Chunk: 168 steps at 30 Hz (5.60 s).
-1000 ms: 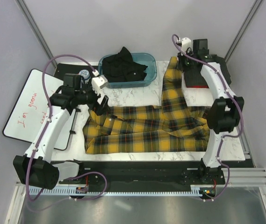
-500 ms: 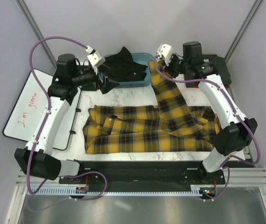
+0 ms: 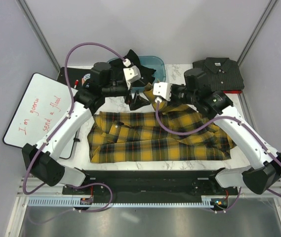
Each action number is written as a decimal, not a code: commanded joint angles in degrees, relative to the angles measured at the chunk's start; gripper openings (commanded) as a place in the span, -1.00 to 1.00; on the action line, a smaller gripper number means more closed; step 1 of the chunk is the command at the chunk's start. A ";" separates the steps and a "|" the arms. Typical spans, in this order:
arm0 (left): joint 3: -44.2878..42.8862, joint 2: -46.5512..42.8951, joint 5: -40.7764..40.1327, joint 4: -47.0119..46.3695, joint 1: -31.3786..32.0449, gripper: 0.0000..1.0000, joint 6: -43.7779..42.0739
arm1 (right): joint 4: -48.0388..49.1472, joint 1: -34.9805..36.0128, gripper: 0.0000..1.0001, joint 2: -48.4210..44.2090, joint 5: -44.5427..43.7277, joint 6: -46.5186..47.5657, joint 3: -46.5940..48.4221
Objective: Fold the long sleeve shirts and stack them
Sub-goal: Fold the shirt
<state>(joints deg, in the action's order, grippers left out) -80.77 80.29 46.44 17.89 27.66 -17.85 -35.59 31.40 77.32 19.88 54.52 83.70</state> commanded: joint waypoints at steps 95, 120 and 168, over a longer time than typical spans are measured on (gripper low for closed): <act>20.83 -3.57 12.38 43.79 -7.43 -0.96 -95.68 | -13.63 -45.02 -0.01 25.51 1.57 -18.57 -20.68; 25.49 -7.59 1.72 42.67 -21.60 0.28 -100.64 | -23.03 -44.58 -0.01 14.98 4.82 -14.62 -15.50; 25.67 -7.78 13.42 35.63 -46.37 0.40 -32.25 | 13.01 28.36 0.63 27.44 -2.65 -17.01 -4.87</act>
<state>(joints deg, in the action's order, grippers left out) -52.03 72.47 58.08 49.67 -16.45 -50.00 -26.26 56.90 101.75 21.54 32.45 74.22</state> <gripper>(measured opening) 0.702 0.808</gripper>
